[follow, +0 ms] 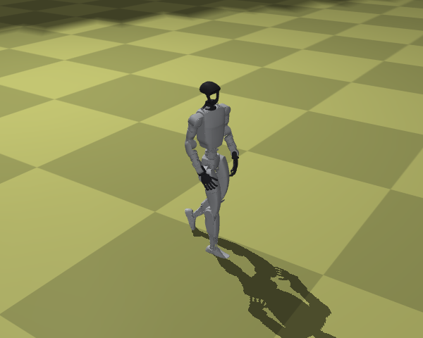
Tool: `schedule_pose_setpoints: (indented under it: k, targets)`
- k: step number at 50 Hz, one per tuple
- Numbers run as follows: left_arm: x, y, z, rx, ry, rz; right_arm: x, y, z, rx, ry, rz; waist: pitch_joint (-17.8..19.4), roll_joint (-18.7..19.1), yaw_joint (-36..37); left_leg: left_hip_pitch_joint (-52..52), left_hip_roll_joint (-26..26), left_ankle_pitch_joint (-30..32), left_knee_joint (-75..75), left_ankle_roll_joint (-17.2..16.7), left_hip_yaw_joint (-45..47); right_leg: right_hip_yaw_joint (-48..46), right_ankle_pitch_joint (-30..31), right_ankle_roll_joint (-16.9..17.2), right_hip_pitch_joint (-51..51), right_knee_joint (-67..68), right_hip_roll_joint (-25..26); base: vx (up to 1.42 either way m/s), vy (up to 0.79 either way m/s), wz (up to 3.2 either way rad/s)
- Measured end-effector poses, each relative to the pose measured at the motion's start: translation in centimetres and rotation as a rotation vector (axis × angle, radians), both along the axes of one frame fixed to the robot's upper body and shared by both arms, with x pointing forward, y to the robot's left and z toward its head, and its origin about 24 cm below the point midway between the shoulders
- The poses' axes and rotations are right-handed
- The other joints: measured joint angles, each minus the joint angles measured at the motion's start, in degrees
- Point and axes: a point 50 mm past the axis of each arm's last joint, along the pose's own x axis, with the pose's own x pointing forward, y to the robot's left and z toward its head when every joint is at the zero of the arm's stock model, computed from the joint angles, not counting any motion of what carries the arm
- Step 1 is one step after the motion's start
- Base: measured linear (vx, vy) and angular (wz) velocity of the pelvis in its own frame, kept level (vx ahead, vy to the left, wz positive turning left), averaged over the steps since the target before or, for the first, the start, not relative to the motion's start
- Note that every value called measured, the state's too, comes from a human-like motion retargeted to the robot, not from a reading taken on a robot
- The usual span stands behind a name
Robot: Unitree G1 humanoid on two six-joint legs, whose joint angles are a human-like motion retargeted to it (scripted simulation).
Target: Walk run
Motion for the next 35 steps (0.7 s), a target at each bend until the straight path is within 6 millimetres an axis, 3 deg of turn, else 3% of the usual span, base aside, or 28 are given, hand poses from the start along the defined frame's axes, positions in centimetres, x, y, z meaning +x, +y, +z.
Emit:
schedule_pose_setpoints:
  k: [4,7,10,16,21,23,25,28,30,32,35]
  targets:
    - [1.9,1.2,1.0,0.102,-0.144,-0.134,-1.0,0.2,-0.7,0.023,0.090,0.051,-0.51,-0.80,0.76,-8.26,3.21,-10.77,5.12,4.11,4.65,-0.98,-2.12,-1.28,3.47,-1.32,1.69,0.62,-0.38,0.03]
    - [2.3,1.2,1.3,0.097,-0.212,-0.098,-1.8,0.1,-1.0,0.030,0.146,0.077,-0.83,-2.24,4.22,-13.81,3.63,-18.64,1.82,7.33,9.49,1.85,-3.10,-2.40,5.51,-2.39,3.36,0.57,-0.31,-0.87]
    - [2.2,0.9,1.4,0.066,-0.239,-0.055,-2.7,0.2,-1.3,0.045,0.180,0.077,-0.72,-2.19,6.64,-17.96,3.07,-23.97,-8.56,8.21,10.98,3.57,-4.56,-3.19,7.84,-3.38,5.72,0.63,-0.28,-0.67]
    - [1.9,0.5,1.3,0.049,-0.244,-0.034,-3.8,0.5,-1.8,0.114,0.244,0.043,1.16,-0.73,8.61,-22.07,0.13,-27.56,-34.80,12.07,13.31,4.63,-8.44,-4.25,13.36,-4.07,10.45,0.58,-0.20,-0.29]
    - [1.6,0.5,1.1,0.030,-0.199,0.005,-4.3,0.7,-2.1,0.143,0.268,-0.014,1.25,-1.32,8.75,-23.21,-4.40,-30.19,-45.71,9.99,13.13,3.83,-10.71,-4.29,16.88,-3.20,11.96,0.78,-0.21,0.00]
    - [1.9,0.4,1.2,-0.004,-0.199,0.048,-4.6,0.8,-2.2,0.159,0.280,-0.027,1.06,-2.17,10.41,-22.76,-4.31,-28.49,-43.45,14.05,12.91,4.37,-10.14,-3.56,18.00,-1.98,11.99,0.83,-0.18,-0.70]
    - [2.2,0.4,1.3,-0.029,-0.213,0.094,-5.1,0.9,-2.4,0.170,0.308,-0.024,0.48,-3.12,13.24,-22.03,-4.21,-25.21,-42.19,16.21,13.21,4.83,-7.71,-1.83,19.36,-0.67,11.64,0.78,-0.14,-1.07]
    - [2.2,0.1,1.2,-0.054,-0.209,0.143,-5.7,0.8,-2.6,0.191,0.348,-0.064,-0.94,-4.43,15.70,-20.10,-4.38,-21.38,-41.07,16.06,11.75,3.40,1.47,3.67,20.35,3.11,9.71,1.02,-0.07,-0.77]
    - [2.2,0.0,1.1,-0.070,-0.170,0.129,-5.7,1.0,-2.7,0.192,0.344,-0.104,-1.60,-5.21,15.92,-19.77,-4.93,-22.99,-38.90,16.78,9.55,4.70,11.55,9.02,19.50,7.95,8.72,0.85,-0.05,-0.12]
    - [2.4,0.6,1.2,-0.045,-0.130,0.070,-5.1,1.2,-2.7,0.178,0.304,-0.129,-1.08,-3.52,14.64,-18.01,-2.95,-24.92,-37.51,16.68,9.35,7.47,19.84,13.71,16.53,15.93,11.68,0.84,-0.11,0.50]
    - [2.8,1.8,1.3,0.026,-0.114,-0.018,-3.4,1.2,-2.2,0.098,0.215,-0.057,-0.12,-0.94,14.26,-13.03,-0.85,-28.44,-38.44,16.71,9.91,6.75,27.45,17.51,10.14,30.84,14.55,0.70,-0.13,-0.03]
